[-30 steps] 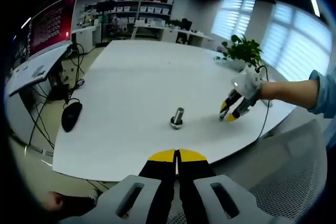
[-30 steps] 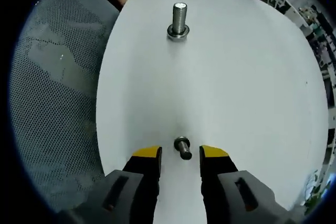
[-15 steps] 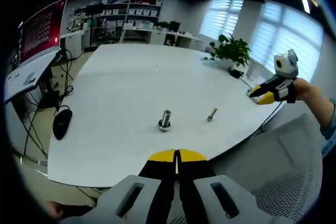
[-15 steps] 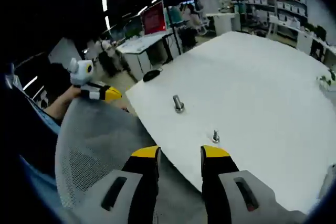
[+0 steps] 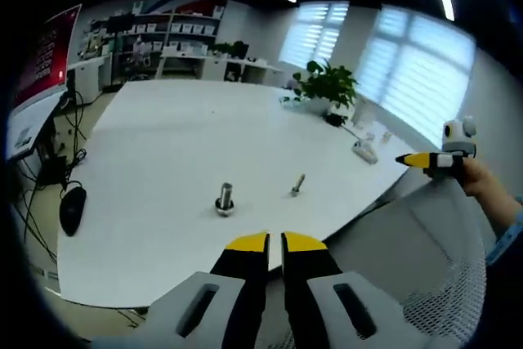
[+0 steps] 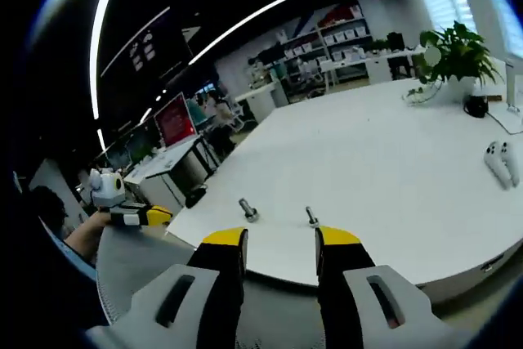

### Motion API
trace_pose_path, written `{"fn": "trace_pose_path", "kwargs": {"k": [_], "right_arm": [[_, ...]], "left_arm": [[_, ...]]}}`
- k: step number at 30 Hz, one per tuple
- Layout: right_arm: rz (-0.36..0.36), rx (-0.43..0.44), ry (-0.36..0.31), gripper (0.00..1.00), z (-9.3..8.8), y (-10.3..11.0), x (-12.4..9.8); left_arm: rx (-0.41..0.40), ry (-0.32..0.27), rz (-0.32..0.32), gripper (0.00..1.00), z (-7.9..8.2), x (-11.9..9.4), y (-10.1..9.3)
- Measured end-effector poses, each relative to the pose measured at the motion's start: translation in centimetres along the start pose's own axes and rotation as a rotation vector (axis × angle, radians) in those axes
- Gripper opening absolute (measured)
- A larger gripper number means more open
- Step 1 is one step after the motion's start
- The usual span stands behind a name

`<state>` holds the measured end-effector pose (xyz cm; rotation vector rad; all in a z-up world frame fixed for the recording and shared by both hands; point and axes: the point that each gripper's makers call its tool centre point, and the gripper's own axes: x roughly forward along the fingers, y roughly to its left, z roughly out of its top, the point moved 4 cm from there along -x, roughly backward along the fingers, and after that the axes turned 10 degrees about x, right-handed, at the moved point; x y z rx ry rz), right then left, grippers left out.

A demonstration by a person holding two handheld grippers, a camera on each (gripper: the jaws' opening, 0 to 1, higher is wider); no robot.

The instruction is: Place the washer onto the threaded stud by aligning its center hole with the stud, sliding it down to the base, and recovering from edge contact or off-axis alignment until the washer reaches the visible bottom stop.

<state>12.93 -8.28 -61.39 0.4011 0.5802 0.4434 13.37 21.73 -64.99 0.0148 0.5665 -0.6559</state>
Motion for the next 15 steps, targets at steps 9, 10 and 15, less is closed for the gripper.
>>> {"fn": "trace_pose_path", "kwargs": {"k": [9,10,15], "right_arm": [[-0.235,-0.268,0.167,0.34,-2.3,-3.3,2.0],[-0.19,-0.223,0.148,0.34,-2.2,-3.0,2.0],[-0.19,-0.231,0.161,0.34,-2.5,-3.2,2.0]], "left_arm": [[-0.041,-0.001,-0.04,0.08,-0.1,0.0,-0.3],[-0.034,0.014,-0.048,0.08,-0.2,0.2,-0.4],[-0.018,0.056,-0.059,0.06,-0.9,0.2,-0.6]]}}
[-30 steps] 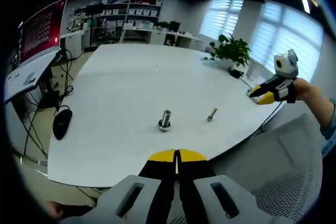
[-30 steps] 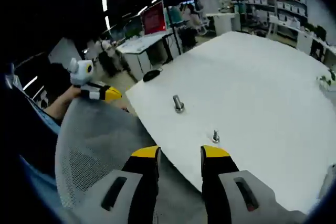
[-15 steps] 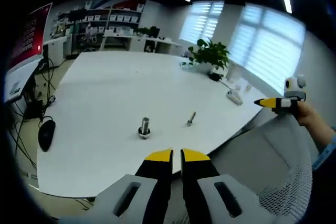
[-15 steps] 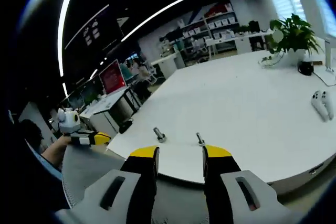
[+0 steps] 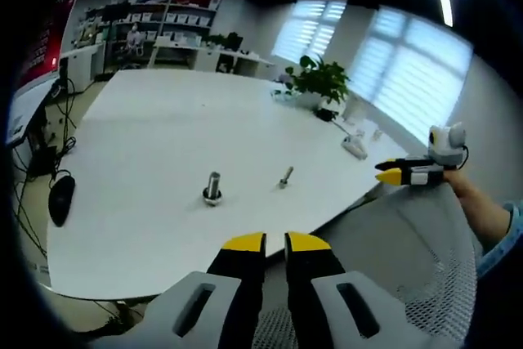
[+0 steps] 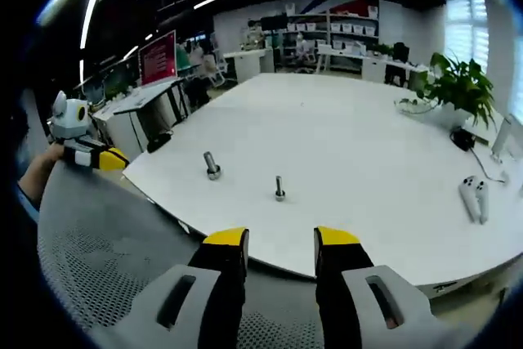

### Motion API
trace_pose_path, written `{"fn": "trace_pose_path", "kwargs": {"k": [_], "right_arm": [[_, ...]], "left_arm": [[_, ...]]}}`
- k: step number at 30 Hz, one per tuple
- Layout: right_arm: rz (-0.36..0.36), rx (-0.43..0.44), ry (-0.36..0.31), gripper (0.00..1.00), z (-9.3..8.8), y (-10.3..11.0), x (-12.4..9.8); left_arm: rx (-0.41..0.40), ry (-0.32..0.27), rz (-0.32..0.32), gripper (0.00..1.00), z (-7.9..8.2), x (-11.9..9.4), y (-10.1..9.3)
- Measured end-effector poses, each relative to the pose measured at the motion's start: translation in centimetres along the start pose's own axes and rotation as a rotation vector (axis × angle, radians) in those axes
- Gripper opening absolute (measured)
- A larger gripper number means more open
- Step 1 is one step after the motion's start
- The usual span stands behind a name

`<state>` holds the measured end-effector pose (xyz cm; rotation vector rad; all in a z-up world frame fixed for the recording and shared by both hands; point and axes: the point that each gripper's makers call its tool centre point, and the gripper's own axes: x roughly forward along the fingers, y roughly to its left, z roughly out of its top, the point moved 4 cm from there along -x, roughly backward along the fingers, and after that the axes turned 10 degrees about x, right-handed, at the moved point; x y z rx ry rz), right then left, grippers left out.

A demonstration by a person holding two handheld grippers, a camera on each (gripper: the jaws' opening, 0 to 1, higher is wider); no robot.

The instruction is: Place the washer onto the threaded stud by aligning its center hole with the stud, sliding it down to the base, and recovering from edge contact or off-axis alignment until the washer reaches the visible bottom stop.

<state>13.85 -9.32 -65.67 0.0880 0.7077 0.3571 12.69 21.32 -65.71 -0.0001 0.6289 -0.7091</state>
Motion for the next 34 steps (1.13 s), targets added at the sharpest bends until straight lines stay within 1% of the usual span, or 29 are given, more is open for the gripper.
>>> {"fn": "trace_pose_path", "kwargs": {"k": [2,3,5,9,14,21,28,34], "right_arm": [[-0.001,-0.002,0.001,0.34,-0.01,0.06,0.01],[-0.002,-0.003,0.007,0.34,-0.1,0.08,0.0],[0.0,-0.005,0.013,0.34,-0.19,0.13,-0.01],[-0.005,-0.006,0.003,0.34,-0.1,0.15,-0.02],[-0.029,-0.006,-0.002,0.29,0.02,-0.27,0.15],[-0.028,-0.001,-0.004,0.29,-0.02,-0.28,0.07],[-0.03,-0.01,0.018,0.29,-0.21,-0.23,0.12],[-0.032,-0.017,0.029,0.27,-0.26,-0.28,0.22]], "left_arm": [[-0.002,-0.018,0.027,0.06,0.22,-0.07,0.37],[-0.005,-0.022,0.029,0.06,0.3,-0.06,0.38],[0.0,-0.021,0.029,0.06,0.34,0.04,0.4],[0.013,0.005,0.015,0.06,-0.05,0.06,0.22],[0.035,-0.015,0.031,0.05,0.36,0.1,0.4],[0.035,-0.001,0.014,0.05,0.15,0.07,0.12],[0.036,-0.005,0.011,0.05,0.18,0.02,0.06],[0.028,-0.014,0.02,0.05,0.24,-0.07,0.21]]}}
